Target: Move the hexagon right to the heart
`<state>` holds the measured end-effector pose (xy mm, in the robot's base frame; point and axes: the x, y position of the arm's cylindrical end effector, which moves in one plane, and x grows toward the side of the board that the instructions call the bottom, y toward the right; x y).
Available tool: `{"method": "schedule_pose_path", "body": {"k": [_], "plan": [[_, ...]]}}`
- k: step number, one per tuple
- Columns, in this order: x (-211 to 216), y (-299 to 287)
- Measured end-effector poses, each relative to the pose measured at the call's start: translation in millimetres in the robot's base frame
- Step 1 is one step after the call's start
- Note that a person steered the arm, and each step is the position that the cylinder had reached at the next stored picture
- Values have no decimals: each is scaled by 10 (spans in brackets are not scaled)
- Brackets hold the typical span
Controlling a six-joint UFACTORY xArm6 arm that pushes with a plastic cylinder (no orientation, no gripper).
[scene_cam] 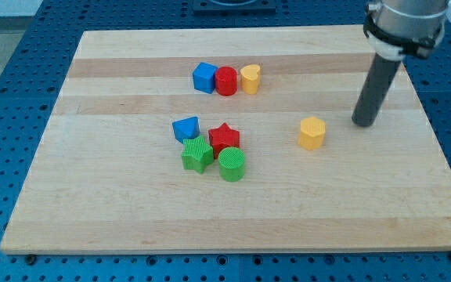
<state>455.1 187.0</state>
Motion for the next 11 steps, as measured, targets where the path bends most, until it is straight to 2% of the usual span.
{"method": "schedule_pose_path", "body": {"k": [1, 2, 5, 6, 8, 9, 10, 11], "plan": [[452, -187], [452, -456], [373, -658], [174, -855], [-757, -1049], [-792, -1049], [-640, -1049], [-213, -832]]}}
